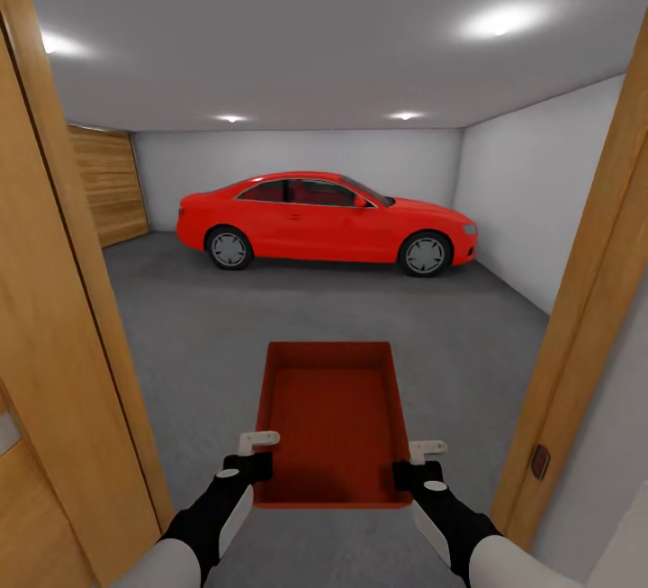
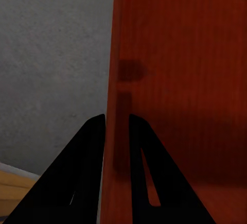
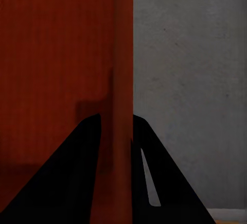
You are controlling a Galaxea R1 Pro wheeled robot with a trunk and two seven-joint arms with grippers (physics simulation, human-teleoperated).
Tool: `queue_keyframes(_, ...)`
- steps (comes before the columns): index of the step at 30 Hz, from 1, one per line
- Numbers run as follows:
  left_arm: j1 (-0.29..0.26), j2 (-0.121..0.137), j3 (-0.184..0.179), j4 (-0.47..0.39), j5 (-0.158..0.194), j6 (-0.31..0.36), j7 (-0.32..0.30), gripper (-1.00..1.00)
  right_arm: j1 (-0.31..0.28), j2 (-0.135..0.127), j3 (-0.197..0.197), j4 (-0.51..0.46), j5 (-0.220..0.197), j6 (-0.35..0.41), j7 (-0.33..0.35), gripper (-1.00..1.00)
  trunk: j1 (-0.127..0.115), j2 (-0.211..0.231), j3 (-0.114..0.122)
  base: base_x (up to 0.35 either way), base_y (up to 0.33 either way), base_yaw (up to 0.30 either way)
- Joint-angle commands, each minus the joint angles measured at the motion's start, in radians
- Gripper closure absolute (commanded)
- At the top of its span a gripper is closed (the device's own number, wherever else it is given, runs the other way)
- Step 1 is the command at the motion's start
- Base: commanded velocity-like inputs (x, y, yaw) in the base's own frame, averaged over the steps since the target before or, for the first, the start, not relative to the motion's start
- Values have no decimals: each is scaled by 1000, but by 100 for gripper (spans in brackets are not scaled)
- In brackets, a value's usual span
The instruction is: Move the two storage containers from the living room to the garage. In the garage, place one container on the floor and stack the other container on top of it (either order is fine).
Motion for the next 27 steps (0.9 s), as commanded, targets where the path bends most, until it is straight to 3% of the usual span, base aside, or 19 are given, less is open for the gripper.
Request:
queue_keyframes(1,0,3,32,-6,-18,1,71,100,0,-1,-2,0,-27,1,1,100,0,-1,0,0,0,-3)
queue_keyframes(19,0,1,30,-6,-18,1,71,100,0,-2,-2,0,-27,3,1,100,0,-1,0,0,0,-3)
queue_keyframes(27,0,1,30,-6,-18,1,71,100,0,-1,-2,0,-27,10,1,100,0,-1,0,0,0,-182)
